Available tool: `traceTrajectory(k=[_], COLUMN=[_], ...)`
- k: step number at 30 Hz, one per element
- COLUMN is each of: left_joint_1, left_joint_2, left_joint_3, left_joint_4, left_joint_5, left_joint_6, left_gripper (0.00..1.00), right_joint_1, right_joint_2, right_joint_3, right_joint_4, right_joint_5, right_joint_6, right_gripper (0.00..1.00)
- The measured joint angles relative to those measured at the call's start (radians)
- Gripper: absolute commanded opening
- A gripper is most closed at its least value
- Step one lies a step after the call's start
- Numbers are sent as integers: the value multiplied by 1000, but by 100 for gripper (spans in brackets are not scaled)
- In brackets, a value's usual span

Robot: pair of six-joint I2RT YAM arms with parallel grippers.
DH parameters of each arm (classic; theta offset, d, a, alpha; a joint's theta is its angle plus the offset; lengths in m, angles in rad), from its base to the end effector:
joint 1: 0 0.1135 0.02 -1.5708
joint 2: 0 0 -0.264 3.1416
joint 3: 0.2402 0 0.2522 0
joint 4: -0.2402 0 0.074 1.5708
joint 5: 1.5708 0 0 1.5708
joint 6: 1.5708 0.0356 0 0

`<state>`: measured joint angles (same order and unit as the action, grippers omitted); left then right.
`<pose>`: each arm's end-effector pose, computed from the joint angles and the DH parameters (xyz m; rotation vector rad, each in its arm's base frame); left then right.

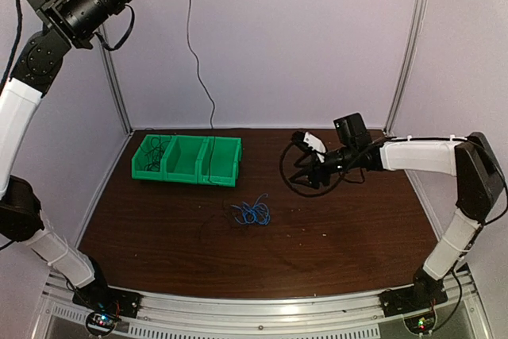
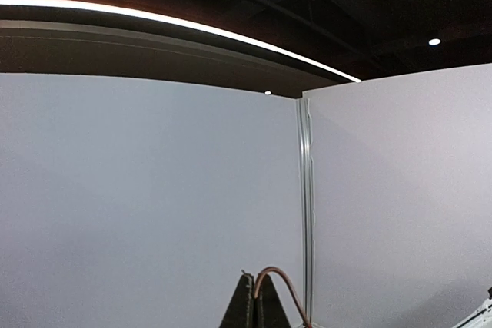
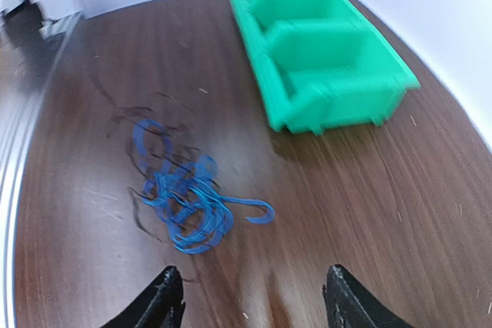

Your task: Untangle the cables

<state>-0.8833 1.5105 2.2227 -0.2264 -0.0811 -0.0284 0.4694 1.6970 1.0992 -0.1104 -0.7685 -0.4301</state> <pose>0.1590 -0.1891 0.6336 0.3942 1.0465 -0.7741 0.3144 0.1872 0.2223 -1.2948 1.7621 0.8885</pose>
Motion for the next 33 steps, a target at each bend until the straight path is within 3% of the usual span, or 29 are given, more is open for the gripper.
traceTrajectory(k=[6, 15, 17, 19, 20, 22, 29, 33], left_joint_1=[0, 0, 0, 0, 0, 0, 0, 0], left_joint_2=[7, -5, -12, -16, -19, -25, -54, -75], left_joint_3=[-53, -76, -89, -95, -98, -101, -102, -102], left_joint_4=[-13, -11, -11, -12, -12, -13, -12, -10], left_joint_5=[-1, -2, -2, -2, -2, -5, -14, -21], left_joint_6=[-3, -18, -21, -23, -24, -24, -23, -21], left_gripper=[0, 0, 0, 0, 0, 0, 0, 0], right_joint_1=[253, 375, 389, 393, 393, 389, 329, 189], right_joint_2=[-18, 318, 382, 424, 433, 436, 427, 383], right_joint_3=[56, 272, 322, 350, 352, 351, 319, 247], right_joint_4=[-17, -63, -66, -66, -66, -77, -83, -87], right_joint_5=[26, 124, 154, 191, 211, 251, 356, 425], right_joint_6=[-121, -154, -146, -140, -143, -147, -166, -198], right_gripper=[68, 67, 58, 37, 20, 3, 0, 0])
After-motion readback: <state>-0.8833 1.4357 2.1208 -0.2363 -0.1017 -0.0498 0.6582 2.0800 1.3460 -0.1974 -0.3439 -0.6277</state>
